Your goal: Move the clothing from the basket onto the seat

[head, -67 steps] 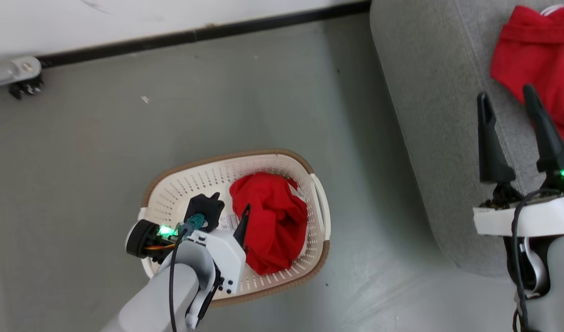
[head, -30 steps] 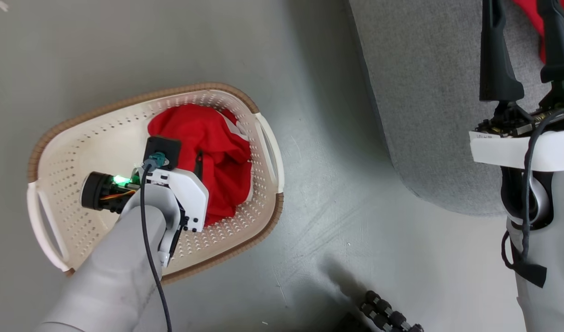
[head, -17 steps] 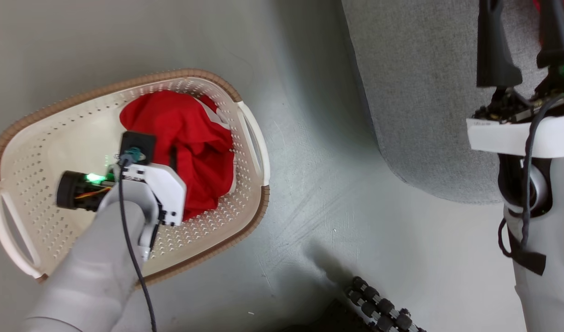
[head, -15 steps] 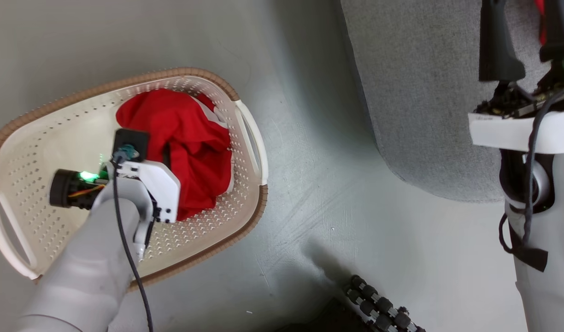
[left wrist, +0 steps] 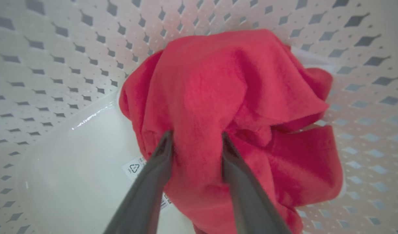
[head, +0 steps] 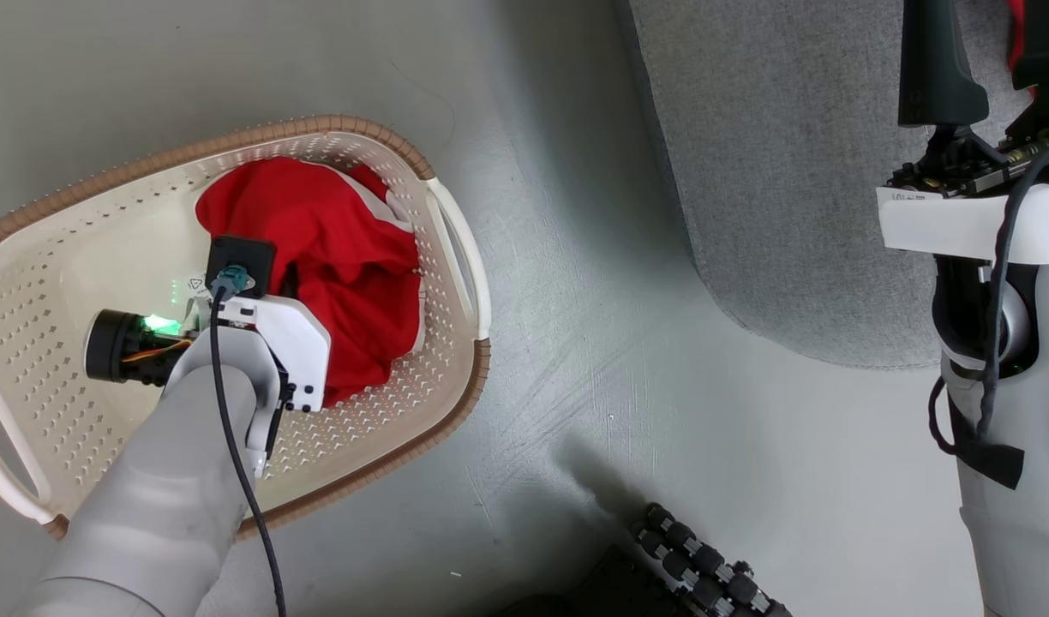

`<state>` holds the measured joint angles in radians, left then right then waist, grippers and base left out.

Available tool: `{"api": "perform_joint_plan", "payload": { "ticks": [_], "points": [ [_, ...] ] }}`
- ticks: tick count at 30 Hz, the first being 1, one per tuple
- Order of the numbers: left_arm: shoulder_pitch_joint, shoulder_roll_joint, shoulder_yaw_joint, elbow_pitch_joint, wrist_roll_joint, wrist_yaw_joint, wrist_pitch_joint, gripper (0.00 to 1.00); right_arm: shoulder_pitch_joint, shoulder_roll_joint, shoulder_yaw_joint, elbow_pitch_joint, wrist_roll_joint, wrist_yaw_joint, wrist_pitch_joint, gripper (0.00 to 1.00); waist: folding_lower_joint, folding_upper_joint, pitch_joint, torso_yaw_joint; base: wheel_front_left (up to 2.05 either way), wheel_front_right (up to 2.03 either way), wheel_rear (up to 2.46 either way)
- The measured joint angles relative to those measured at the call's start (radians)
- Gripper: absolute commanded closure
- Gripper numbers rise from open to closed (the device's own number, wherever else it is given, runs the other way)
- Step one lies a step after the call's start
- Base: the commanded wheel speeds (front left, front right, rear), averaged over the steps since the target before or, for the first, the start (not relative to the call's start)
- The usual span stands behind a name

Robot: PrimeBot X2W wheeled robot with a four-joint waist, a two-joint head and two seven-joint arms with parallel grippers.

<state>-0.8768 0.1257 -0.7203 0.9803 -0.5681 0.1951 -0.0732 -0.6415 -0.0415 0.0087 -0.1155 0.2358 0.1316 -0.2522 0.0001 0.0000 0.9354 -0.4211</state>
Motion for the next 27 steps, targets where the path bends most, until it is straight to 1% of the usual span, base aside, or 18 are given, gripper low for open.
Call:
{"api": "perform_joint_plan", "payload": {
  "ticks": [1,8,16,23,27],
  "points": [
    [0.0,0.0,-0.002,0.001,0.0,-0.006,-0.002,1.0,0.0,0.0,0.0,0.002,0.0,0.0,0.0,0.0,0.0,0.0,-0.001,0.001,0.0,0.0,0.0],
    [-0.025,-0.002,-0.015,0.0,0.011,-0.032,-0.027,1.0,-0.003,0.0,0.003,0.02,0.0,0.0,0.0,0.0,0.0,0.0,-0.014,0.01,0.0,0.0,0.0],
    [-0.028,-0.016,-0.033,-0.016,0.016,-0.084,-0.062,1.0,-0.004,0.0,0.001,0.036,-0.002,0.0,0.0,0.0,0.0,0.0,-0.044,0.028,0.0,0.0,0.0],
    [-0.028,-0.03,-0.054,-0.056,0.024,-0.125,-0.097,1.0,-0.003,0.0,-0.005,0.058,-0.031,0.0,0.0,0.0,0.0,0.0,-0.083,0.05,0.0,0.0,0.0],
    [-0.028,-0.032,-0.067,-0.072,0.027,-0.141,-0.109,1.0,-0.002,0.0,-0.009,0.064,-0.045,0.0,-0.003,0.0,0.0,0.0,-0.103,0.061,0.0,0.0,0.0]
  ]
}}
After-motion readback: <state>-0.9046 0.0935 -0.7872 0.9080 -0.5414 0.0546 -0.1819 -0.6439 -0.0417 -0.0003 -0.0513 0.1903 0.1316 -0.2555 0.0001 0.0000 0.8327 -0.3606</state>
